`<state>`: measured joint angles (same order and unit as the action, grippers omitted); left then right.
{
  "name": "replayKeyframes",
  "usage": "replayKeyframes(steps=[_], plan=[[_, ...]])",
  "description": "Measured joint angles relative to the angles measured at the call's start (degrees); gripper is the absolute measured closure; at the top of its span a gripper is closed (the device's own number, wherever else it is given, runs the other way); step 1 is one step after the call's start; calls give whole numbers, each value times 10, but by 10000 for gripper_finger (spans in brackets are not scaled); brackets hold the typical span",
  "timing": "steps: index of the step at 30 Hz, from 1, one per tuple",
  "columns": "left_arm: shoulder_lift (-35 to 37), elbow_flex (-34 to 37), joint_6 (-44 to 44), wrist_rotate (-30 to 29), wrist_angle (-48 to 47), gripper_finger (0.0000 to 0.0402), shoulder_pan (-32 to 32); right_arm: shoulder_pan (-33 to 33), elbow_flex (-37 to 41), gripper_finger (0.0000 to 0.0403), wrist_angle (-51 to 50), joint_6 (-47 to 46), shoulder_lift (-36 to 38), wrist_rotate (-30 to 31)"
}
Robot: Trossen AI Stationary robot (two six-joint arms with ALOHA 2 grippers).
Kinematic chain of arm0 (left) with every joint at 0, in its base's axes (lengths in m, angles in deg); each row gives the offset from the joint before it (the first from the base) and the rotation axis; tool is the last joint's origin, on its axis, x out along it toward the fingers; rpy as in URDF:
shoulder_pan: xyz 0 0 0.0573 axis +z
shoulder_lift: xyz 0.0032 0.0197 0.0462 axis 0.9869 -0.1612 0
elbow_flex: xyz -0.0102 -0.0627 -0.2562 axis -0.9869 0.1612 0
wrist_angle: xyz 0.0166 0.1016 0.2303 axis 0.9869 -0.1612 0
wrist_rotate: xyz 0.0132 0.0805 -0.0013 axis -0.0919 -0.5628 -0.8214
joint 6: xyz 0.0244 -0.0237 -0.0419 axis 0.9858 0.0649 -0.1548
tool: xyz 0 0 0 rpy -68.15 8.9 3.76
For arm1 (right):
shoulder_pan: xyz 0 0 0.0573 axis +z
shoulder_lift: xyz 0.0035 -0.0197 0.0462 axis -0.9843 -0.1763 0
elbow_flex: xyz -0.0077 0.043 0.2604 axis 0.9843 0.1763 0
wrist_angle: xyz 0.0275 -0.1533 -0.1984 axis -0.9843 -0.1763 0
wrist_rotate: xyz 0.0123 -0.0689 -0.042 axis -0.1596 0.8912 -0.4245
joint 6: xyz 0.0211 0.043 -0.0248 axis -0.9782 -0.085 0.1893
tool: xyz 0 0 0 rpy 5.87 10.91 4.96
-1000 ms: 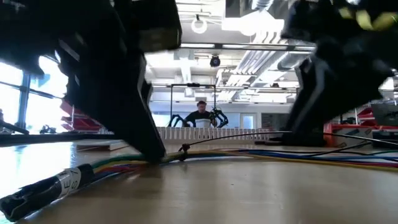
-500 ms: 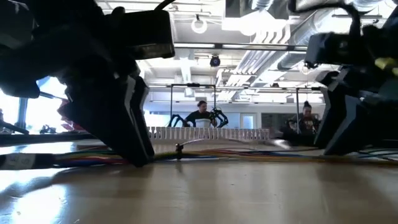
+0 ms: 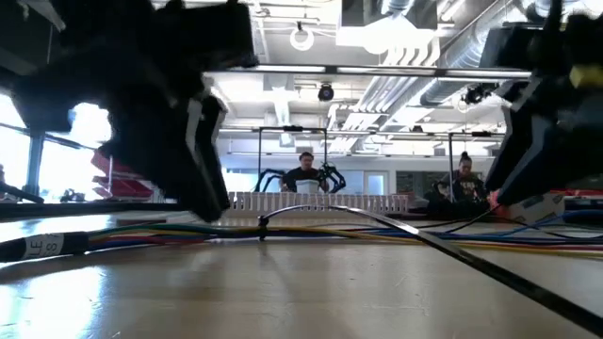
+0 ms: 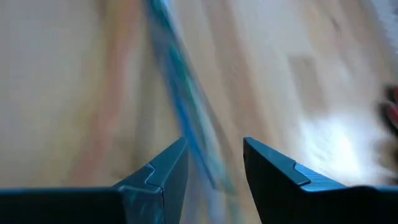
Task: Ziptie cables
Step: Wrap the cable wires with the black zip tie
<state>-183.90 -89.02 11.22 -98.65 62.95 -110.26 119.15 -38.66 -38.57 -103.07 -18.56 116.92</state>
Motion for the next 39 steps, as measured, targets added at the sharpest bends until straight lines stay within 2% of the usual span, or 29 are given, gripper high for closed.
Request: replayKeyframes(steps=[3,7,10,13,16,20,24,29,32,36,39], plan=[[11,-1,1,-7,4,268,0,13,0,264,111,49,2,-7],[12,-1,4,-8,6,268,0,9,0,270,236,105,-28,-99],[12,-1,4,-6,6,268,0,1,0,289,239,95,-55,-136],[12,-1,3,2,7,268,-2,-3,-3,321,177,49,-63,-142],[10,-1,-5,1,8,268,-8,-3,-3,357,106,25,-62,-111],[9,-2,-7,-8,9,268,-14,-4,2,394,29,26,-66,-7],[9,-2,-18,-34,6,268,-20,-4,0,397,-8,10,-62,71],[31,-2,-22,-26,-33,268,-31,12,0,394,-21,9,-33,80],[57,-2,-22,-1,-82,268,-43,25,0,396,-17,4,-10,87],[91,-2,-8,75,-148,268,-70,40,0,396,-1,-17,5,94],[107,-2,3,146,-185,268,-91,42,0,396,-6,-18,5,43]])
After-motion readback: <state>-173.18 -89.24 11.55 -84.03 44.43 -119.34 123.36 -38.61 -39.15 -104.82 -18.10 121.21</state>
